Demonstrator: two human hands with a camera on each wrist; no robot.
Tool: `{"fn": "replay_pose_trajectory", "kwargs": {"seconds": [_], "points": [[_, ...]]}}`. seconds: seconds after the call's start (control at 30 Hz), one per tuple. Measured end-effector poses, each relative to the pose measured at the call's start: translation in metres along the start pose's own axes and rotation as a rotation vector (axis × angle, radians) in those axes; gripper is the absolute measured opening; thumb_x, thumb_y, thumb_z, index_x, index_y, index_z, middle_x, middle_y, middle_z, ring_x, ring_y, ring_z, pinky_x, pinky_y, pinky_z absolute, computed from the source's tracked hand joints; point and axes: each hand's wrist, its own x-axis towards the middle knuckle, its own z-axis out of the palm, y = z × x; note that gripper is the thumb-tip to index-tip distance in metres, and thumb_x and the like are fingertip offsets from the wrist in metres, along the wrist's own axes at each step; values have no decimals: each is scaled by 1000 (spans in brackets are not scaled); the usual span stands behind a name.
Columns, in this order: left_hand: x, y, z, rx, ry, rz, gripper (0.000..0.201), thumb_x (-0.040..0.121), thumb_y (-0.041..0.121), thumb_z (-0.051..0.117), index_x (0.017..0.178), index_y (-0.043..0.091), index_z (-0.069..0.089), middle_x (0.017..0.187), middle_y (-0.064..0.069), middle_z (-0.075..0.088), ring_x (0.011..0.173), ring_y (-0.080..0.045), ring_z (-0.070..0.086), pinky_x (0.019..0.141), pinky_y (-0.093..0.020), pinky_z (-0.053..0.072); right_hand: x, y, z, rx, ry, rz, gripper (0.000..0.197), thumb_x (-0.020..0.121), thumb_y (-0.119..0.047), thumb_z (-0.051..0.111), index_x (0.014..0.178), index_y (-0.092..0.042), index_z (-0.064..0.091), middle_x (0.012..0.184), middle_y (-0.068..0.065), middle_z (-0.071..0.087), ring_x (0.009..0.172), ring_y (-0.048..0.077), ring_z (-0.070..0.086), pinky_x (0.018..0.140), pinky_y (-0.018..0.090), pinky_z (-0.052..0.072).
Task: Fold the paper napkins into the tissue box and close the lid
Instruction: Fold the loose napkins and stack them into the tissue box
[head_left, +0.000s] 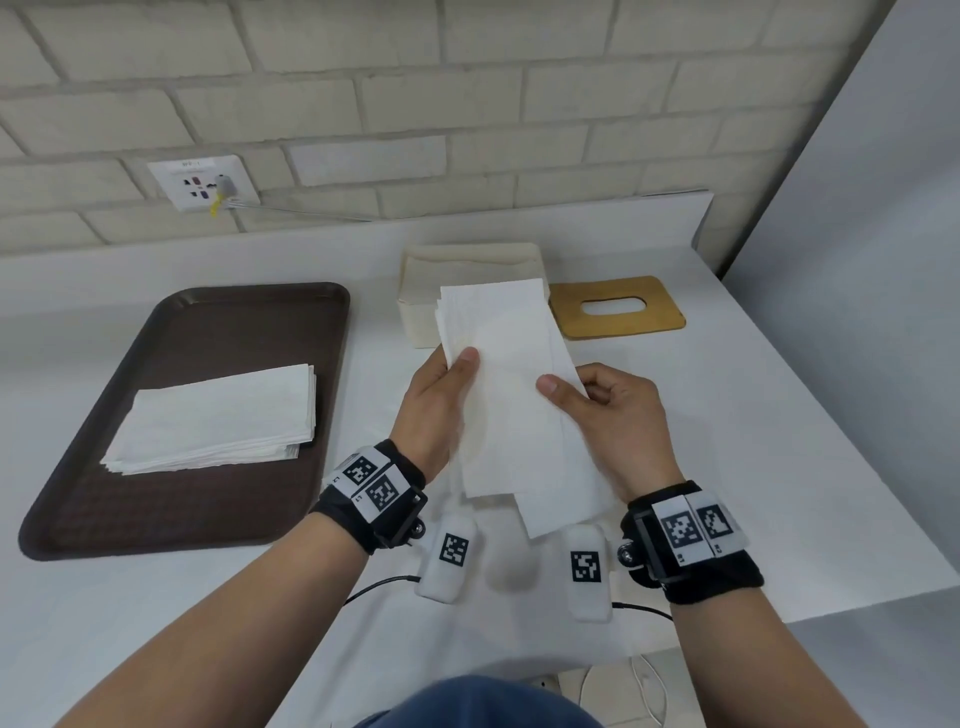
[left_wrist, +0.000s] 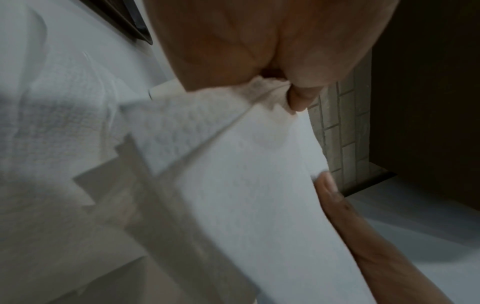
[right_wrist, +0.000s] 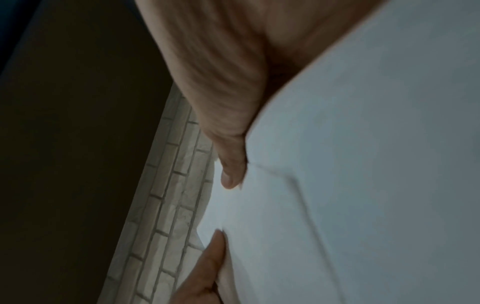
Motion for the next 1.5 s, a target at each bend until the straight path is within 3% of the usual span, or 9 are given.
{"fn": "replay_pose_trajectory", "kwargs": {"seconds": [0.2,0.37,0.53,0.83,0.97,1.07,1.2,1.33,1.5], "points": [[4,5,-14,-41,77,9,30,111,15,44,135,12,62,127,-5,74,115,-23,71,99,-39,58,2,-17,-34,-11,195,-99,8,88,-27,79,92,-20,76,85,-5,77,60,6,60,60,18,48],[2,6,-15,-37,87,6,26,110,17,46,129,15,64,124,-7,75,115,-27,72,99,-44,57,19,-11,-10,-126,-138,85,55,82,-53,78,131,-35,60,118,-14,71,103,5,70,93,32,57],[3,9,-21,-36,73,18,27,111,18,45,131,14,63,124,-7,75,112,-25,73,93,-40,61,25,-1,6,-141,-200,37,22,86,-34,81,94,-14,76,97,12,76,95,40,69,96,56,54],[13,6,-37,-47,157,43,26,111,17,44,128,19,64,122,-3,76,113,-22,72,96,-40,58,24,-29,-24,-241,102,-132,2,94,-28,74,93,-27,75,91,-14,76,88,6,71,84,34,57],[15,1,-38,1,125,43,33,112,15,43,142,20,56,131,-4,72,120,-23,70,96,-39,57,-2,-70,-23,194,-116,-344,9,86,-25,76,95,-27,76,91,-11,77,88,10,71,81,27,55],[13,-1,-34,56,77,44,35,111,12,43,144,17,55,131,-6,72,122,-27,68,94,-37,57,-5,-65,3,473,-216,-198,11,76,-33,78,87,-32,79,91,-8,77,88,13,69,82,35,57],[1,2,-27,89,74,35,32,109,14,48,135,25,63,128,-6,74,122,-30,68,104,-50,54,6,-23,43,146,-50,-6,11,88,-30,79,87,-19,75,90,1,78,84,22,73,83,45,59],[-7,-2,-38,99,114,-2,31,108,22,49,135,24,64,128,-10,73,121,-35,68,106,-59,51,7,5,58,-29,-63,-18,9,88,-28,79,90,-22,74,86,-13,75,80,13,70,74,21,53],[-17,1,-45,3,77,-43,56,104,53,39,142,15,57,133,-8,71,124,-25,67,97,-36,59,6,17,68,-231,-42,-55,20,83,-37,84,91,-29,68,69,-14,58,61,1,54,64,11,43]]}}
